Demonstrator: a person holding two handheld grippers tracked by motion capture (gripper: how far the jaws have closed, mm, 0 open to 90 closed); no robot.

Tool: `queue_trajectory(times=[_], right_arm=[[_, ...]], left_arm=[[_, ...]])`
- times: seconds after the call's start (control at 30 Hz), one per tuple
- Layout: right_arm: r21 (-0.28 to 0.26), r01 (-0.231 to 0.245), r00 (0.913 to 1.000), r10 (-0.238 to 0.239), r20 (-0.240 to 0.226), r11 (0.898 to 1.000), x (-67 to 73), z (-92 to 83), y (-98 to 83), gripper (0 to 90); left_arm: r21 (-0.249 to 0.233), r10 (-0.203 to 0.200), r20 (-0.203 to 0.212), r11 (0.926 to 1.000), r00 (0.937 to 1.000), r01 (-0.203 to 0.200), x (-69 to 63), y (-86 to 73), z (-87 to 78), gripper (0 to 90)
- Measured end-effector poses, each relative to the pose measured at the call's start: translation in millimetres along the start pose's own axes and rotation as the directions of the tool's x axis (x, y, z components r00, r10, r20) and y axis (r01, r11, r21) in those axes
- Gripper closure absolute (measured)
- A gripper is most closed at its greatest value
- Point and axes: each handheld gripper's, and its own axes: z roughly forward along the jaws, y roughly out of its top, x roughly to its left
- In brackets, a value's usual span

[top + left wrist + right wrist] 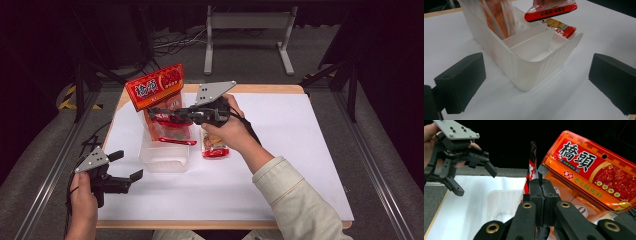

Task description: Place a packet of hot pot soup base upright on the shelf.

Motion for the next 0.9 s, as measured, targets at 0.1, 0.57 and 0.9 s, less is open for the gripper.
queue_trajectory(times=[0.1,0.57,0.9], right_arm=[[-0.004,0.018,0.9998,-0.018,0.0,1.0,0.2,4.3,-0.9,89.8],[-0.009,0.046,0.9989,-0.046,-0.006,0.999,-0.2,21.2,-6.1,89.7],[0.006,0.056,0.9983,-0.056,-0.016,0.998,-0.8,33.1,-9.2,89.7]], left_arm=[[-0.001,0.0,0.002,1.0,1.0,0.0,-0.1,0.0,-0.1,1.8],[0.002,-0.006,0.006,1.0,1.0,0.006,-1.6,-2.2,-0.6,1.8],[0.006,-0.024,-0.008,0.9997,0.9997,0.024,-3.9,-9.1,-9.0,1.8]])
